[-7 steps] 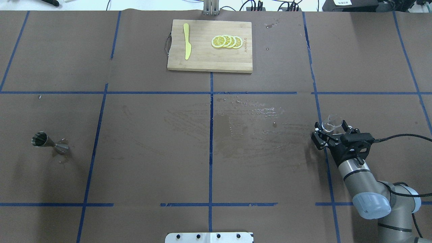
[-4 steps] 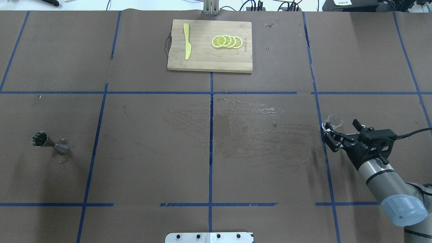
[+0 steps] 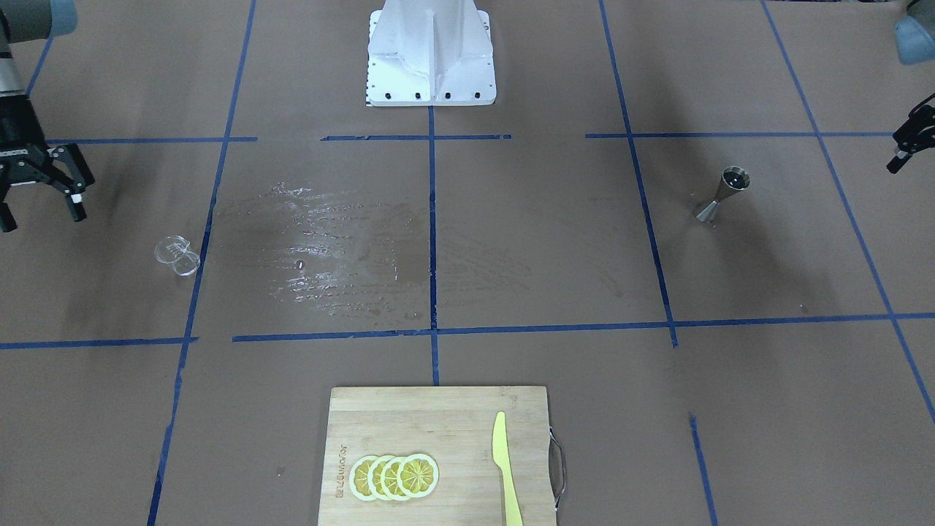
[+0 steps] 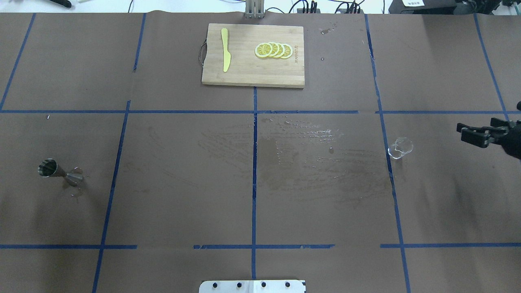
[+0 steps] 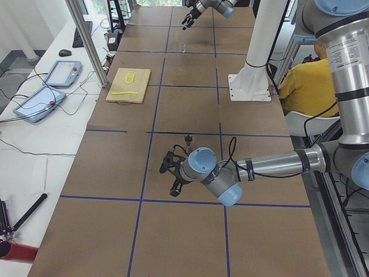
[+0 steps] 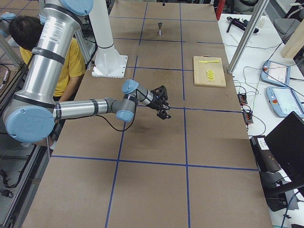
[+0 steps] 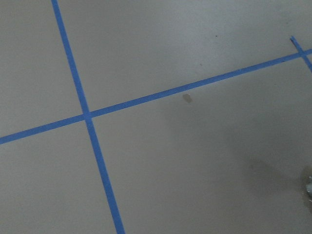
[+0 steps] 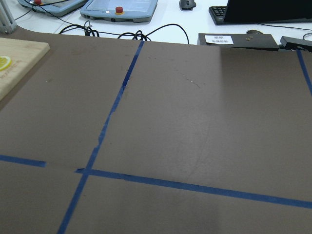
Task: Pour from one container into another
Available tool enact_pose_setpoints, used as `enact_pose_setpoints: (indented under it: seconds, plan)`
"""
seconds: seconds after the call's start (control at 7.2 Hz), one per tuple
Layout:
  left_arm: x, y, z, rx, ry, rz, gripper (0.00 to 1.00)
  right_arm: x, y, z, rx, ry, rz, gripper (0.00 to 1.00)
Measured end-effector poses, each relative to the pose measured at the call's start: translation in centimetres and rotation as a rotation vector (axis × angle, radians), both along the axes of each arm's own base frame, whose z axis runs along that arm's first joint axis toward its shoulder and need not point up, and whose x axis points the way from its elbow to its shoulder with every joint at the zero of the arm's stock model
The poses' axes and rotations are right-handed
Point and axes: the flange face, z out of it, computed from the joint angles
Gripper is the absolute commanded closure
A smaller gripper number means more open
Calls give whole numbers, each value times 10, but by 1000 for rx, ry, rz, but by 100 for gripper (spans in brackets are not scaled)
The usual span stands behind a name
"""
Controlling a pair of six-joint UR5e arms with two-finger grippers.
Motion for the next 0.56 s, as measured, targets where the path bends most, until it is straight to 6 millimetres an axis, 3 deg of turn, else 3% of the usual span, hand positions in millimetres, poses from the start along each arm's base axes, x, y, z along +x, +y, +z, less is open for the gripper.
enact_pose_setpoints:
  seconds: [0.28,0.56]
  plan:
    - [-2,-2,5,-21,-8,-1,0,76,-45,8,-103,81,-100,0]
    - [2,-4,6,-85,20,36,0,135,-57,35,-177,141,-229,0]
